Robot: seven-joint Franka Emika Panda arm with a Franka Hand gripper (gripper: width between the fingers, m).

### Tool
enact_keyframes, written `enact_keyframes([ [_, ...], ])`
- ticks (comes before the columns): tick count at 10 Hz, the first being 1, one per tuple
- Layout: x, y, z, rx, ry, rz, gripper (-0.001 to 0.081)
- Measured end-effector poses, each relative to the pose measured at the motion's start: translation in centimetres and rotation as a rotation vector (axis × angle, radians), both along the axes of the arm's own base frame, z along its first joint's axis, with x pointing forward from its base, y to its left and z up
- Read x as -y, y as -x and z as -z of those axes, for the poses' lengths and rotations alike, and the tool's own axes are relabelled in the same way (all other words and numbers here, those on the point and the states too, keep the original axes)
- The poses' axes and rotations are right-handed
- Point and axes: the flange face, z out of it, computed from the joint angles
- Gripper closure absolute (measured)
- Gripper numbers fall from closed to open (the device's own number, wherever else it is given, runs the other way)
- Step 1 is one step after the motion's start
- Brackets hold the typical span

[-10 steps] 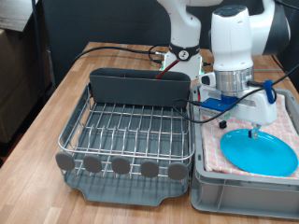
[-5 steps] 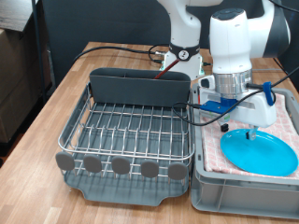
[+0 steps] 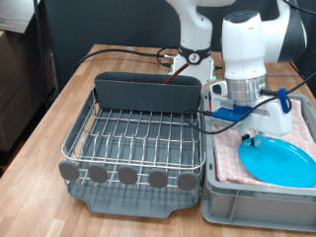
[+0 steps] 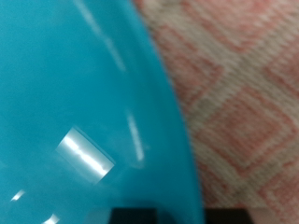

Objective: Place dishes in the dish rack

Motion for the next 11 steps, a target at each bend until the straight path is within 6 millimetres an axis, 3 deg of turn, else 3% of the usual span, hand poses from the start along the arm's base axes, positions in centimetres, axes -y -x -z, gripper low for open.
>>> enact_keyframes([
  [1, 0.0, 0.0, 0.0, 0.001, 0.0, 0.0, 0.0753],
  [6, 0.3, -0.2, -0.6, -0.004, 0.034, 0.002, 0.0759],
  [11, 0.6, -0.3, -4.7, -0.055, 0.129, -0.042, 0.0778],
])
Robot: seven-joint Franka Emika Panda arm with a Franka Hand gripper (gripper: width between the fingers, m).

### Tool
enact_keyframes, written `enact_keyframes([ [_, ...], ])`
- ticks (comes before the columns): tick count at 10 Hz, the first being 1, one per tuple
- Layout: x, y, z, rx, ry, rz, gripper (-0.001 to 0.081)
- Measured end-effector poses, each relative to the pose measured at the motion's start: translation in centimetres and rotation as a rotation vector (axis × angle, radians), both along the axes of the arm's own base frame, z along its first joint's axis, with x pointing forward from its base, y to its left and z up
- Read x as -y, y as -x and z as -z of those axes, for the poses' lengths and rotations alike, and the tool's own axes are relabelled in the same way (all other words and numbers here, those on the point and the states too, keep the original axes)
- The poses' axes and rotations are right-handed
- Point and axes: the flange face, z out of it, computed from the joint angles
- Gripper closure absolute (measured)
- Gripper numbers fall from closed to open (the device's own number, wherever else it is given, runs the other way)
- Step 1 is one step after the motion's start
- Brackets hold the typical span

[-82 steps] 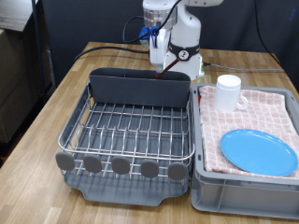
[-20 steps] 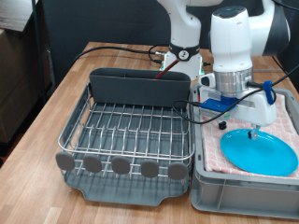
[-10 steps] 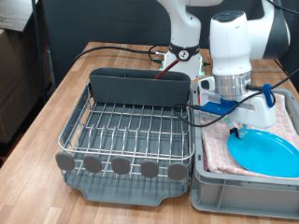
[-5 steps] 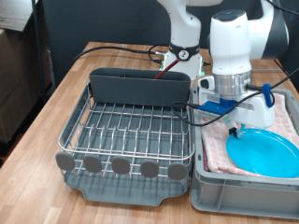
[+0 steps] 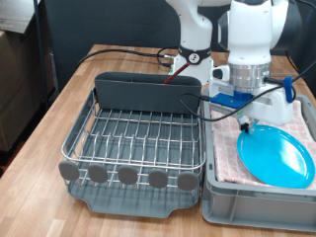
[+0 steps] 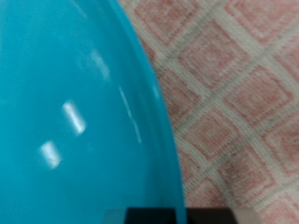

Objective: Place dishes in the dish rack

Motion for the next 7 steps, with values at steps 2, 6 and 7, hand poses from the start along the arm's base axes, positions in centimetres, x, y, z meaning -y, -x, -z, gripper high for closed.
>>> enact_keyframes([
  [2, 0.5, 0.2, -2.3, -0.046, 0.054, -0.032, 0.0779],
  [6, 1.5, 0.5, -7.4, -0.102, 0.185, -0.141, 0.0787],
  [7, 1.7, 0.6, -8.8, -0.118, 0.221, -0.168, 0.0787],
])
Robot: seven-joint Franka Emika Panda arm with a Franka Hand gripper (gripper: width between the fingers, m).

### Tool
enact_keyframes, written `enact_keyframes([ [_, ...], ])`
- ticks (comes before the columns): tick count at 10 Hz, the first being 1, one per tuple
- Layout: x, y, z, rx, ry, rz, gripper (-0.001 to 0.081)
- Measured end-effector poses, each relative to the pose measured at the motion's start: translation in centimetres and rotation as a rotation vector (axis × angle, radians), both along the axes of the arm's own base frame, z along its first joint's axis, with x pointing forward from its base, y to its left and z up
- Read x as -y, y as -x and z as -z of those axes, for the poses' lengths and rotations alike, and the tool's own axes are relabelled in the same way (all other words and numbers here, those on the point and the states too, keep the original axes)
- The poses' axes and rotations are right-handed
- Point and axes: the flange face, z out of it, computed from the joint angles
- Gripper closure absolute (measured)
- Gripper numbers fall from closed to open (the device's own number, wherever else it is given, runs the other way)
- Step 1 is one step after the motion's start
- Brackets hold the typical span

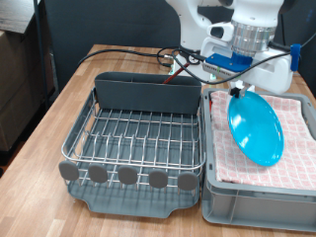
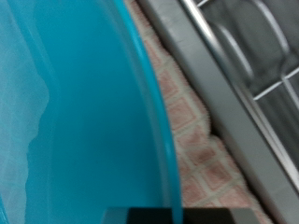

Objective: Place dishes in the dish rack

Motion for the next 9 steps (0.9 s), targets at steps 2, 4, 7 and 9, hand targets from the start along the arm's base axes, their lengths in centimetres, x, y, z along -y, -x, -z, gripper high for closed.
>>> enact_keyframes([
  [2, 0.3, 0.4, -3.1, -0.036, 0.087, -0.088, 0.0787],
  [4, 0.1, 0.6, -5.8, -0.064, 0.131, -0.191, 0.0787],
  [7, 0.2, 0.6, -6.1, -0.068, 0.153, -0.197, 0.0787],
  [9, 1.5, 1.1, -6.4, -0.118, 0.274, -0.196, 0.0787],
])
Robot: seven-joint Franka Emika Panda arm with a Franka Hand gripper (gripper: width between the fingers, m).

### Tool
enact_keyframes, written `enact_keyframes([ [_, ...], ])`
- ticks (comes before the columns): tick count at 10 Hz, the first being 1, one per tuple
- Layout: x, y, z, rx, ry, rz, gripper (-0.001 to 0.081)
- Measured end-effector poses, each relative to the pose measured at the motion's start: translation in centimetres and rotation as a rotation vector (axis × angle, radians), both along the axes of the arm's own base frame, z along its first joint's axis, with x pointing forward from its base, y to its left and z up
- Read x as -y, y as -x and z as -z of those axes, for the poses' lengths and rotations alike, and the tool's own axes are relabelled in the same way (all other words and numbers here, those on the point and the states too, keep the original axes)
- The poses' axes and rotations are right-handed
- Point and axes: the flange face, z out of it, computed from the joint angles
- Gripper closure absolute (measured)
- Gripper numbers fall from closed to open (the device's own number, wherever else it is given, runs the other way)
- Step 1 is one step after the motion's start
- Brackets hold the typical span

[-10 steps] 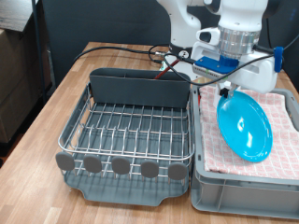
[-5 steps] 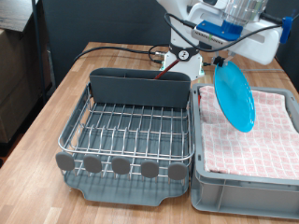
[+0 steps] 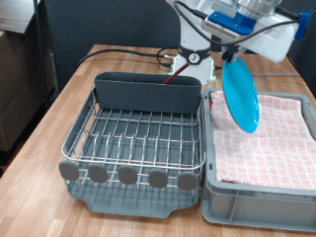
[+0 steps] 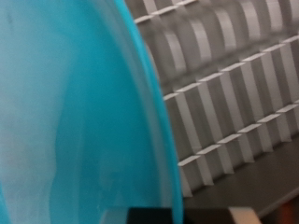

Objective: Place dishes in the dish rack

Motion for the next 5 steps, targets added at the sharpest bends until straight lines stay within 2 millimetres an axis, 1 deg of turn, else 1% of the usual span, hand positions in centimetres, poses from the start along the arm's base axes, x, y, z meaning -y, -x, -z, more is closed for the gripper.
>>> enact_keyframes([
  [2, 2.8, 0.3, -1.9, -0.046, 0.139, -0.036, 0.0787],
  [5, 7.5, 0.0, -4.4, -0.103, 0.293, -0.124, 0.0787],
])
